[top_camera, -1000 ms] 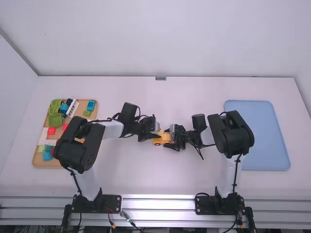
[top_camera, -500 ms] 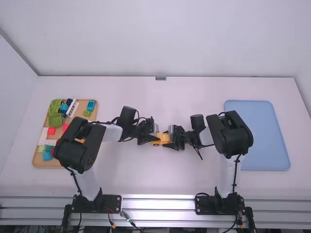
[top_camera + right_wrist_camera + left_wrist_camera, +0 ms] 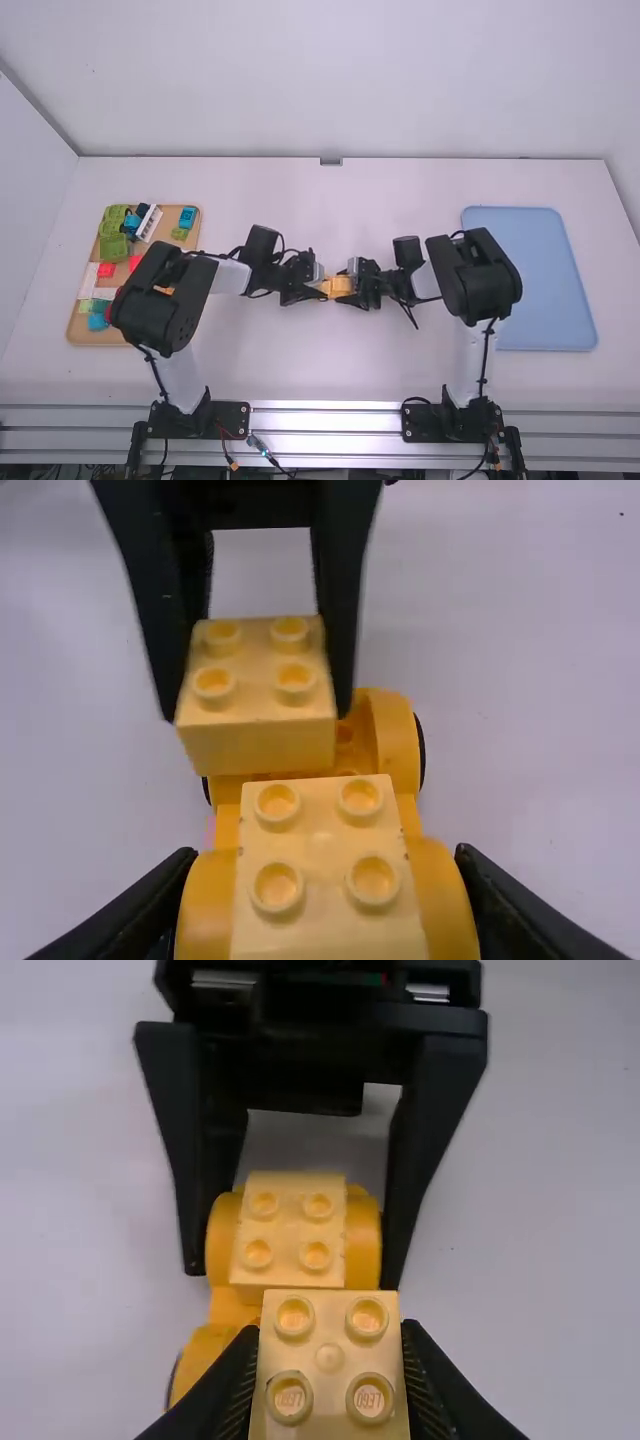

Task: Assemble lego blocks to make yellow taxi

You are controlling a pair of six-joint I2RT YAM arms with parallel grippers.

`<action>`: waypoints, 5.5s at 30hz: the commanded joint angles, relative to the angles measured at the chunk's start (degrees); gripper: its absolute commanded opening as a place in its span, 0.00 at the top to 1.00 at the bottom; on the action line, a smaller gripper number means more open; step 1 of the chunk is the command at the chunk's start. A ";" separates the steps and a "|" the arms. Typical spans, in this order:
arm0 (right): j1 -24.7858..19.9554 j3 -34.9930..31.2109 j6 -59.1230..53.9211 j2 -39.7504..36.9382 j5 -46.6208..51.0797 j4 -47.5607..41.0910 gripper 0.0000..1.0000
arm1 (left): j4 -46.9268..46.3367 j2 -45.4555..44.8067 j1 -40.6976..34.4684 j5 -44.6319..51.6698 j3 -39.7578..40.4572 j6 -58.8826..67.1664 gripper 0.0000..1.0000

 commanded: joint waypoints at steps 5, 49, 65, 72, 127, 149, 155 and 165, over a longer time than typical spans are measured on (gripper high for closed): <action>0.31 0.35 -1.99 1.20 0.61 -2.97 0.50 | 0.85 -1.18 0.48 2.60 -0.33 2.12 0.98; -0.11 3.96 -6.19 1.20 -1.70 -10.27 0.53 | 2.29 4.55 -0.20 1.14 2.91 -1.77 0.98; -0.09 4.42 -5.27 1.20 -1.75 -10.05 0.53 | 3.74 6.71 -0.37 2.91 2.91 -2.01 0.88; -0.11 4.50 -5.22 1.20 -1.81 -10.03 0.52 | 3.26 6.54 -0.24 0.13 2.91 -2.16 0.29; -0.11 4.44 -5.25 1.20 -0.74 -10.23 0.52 | -4.26 5.55 -0.26 -0.33 2.91 -2.16 0.98; -0.09 4.46 -5.25 1.20 -0.72 -10.21 0.52 | -8.09 3.13 0.39 -7.41 8.52 -4.79 0.98; -0.11 4.42 -3.74 1.20 -0.68 -8.83 0.52 | -13.70 -6.71 0.83 -12.61 13.57 -4.98 0.69; -0.09 5.55 -0.68 1.20 1.92 -7.78 0.37 | -12.61 -10.14 0.74 -32.20 16.65 -18.23 0.01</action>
